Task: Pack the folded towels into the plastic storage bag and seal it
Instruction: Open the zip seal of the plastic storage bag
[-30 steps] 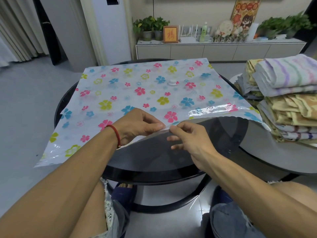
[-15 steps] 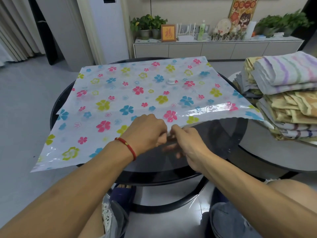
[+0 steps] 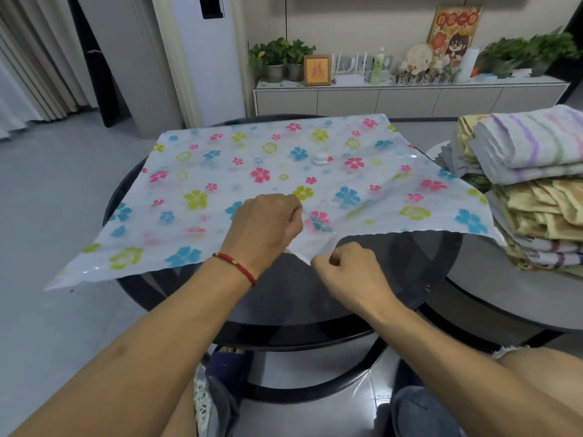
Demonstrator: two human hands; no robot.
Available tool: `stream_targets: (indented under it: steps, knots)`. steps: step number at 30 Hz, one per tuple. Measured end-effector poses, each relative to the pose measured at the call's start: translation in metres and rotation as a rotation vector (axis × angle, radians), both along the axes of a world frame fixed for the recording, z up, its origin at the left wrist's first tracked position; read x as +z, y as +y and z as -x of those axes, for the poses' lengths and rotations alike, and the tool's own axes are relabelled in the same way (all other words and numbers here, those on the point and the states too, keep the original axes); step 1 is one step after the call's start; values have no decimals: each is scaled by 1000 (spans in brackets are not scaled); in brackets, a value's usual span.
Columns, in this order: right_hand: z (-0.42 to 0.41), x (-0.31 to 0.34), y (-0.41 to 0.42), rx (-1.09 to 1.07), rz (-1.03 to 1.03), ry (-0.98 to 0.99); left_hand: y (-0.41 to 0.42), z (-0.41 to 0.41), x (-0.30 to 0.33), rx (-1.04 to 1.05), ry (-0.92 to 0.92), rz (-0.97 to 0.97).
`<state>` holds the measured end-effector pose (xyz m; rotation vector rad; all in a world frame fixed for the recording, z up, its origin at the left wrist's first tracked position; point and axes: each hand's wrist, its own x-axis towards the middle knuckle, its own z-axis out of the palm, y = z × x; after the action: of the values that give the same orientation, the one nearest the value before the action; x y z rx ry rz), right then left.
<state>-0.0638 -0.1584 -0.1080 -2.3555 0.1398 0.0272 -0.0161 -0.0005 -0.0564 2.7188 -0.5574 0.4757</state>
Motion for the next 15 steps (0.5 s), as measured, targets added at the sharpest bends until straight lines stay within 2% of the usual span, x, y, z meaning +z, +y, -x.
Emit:
stream_targets:
  steps: [2, 4, 6, 9, 12, 15]
  knots:
    - [3, 5, -5, 49, 258, -268, -1, 2, -4, -29, 3, 28]
    - [9, 11, -8, 162, 309, -581, 1, 4, -6, -72, -3, 41]
    - [15, 15, -10, 302, 334, -735, 3, 6, -8, -108, 12, 23]
    - [12, 15, -17, 384, 500, -526, 1, 10, -8, -200, -46, -46]
    - [15, 11, -16, 312, 677, -434, 1, 5, -9, -217, -126, -89]
    - [28, 3, -6, 259, 493, -273, 3, -4, -10, -115, -168, -19]
